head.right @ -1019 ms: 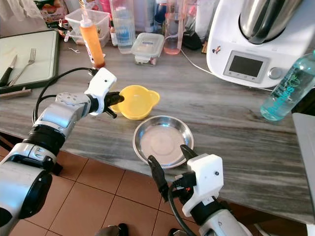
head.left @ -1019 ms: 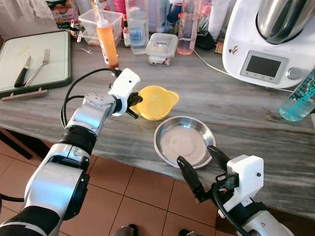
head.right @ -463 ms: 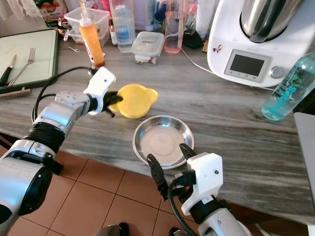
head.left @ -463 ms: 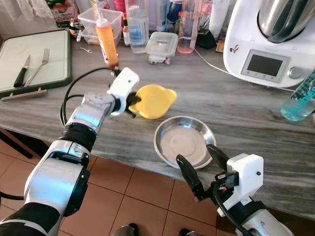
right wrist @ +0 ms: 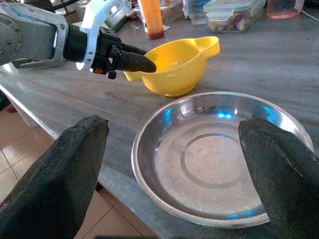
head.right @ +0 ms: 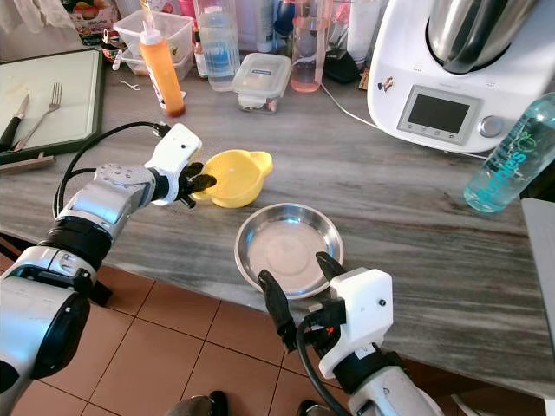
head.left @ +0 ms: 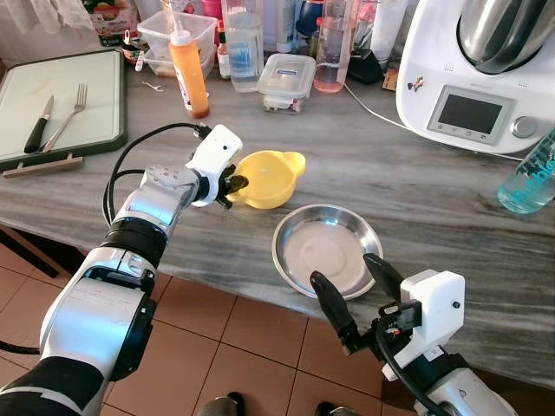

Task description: Setting the table

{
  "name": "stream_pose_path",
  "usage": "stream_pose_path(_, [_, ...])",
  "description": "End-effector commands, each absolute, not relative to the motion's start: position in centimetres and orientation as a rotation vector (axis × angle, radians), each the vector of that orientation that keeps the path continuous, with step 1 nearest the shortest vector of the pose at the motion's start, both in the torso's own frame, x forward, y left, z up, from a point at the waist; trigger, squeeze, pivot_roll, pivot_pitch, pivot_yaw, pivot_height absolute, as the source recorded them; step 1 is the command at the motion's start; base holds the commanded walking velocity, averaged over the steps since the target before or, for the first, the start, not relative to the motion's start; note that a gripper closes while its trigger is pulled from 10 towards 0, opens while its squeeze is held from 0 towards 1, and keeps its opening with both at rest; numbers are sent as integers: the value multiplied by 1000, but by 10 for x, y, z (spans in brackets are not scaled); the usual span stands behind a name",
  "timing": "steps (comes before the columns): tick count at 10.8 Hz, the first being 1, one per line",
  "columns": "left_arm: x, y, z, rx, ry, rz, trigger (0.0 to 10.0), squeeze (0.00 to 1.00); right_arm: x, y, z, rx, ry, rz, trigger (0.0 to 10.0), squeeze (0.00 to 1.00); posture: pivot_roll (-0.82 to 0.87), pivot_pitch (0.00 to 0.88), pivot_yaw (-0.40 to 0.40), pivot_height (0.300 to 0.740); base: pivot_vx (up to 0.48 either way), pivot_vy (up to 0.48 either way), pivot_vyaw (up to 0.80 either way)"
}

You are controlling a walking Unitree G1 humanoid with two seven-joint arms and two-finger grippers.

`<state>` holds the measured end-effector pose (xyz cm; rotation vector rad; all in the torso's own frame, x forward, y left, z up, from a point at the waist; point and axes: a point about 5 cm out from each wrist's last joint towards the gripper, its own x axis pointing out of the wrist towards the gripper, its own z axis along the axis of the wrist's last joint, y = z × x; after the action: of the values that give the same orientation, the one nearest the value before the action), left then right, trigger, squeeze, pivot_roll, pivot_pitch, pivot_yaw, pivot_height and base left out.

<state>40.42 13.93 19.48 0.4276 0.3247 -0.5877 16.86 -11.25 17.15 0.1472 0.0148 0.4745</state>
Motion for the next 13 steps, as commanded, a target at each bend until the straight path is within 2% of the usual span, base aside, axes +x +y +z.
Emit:
stream_pose_path(1, [407,141,207,445,304,-582,10000,1000,167,-111,172,153,16,487,10000,0,102,171,25,740,0,0,0])
stream_pose_path(7, [407,136,226,441,251,-643,10000,1000,170,-111,169,161,21,490,10000,0,111,157,21,740,0,0,0])
stream_pose_path(11, [411,147,246,384,127,-550,10000,1000,174,-113,168,156,14,492,10000,0,116,145,6,740,0,0,0])
stream_pose_path(13, [402,149,273,219,-172,-476,10000,1000,177,-117,169,145,-4,476,10000,0,125,143,-2,740,0,0,0])
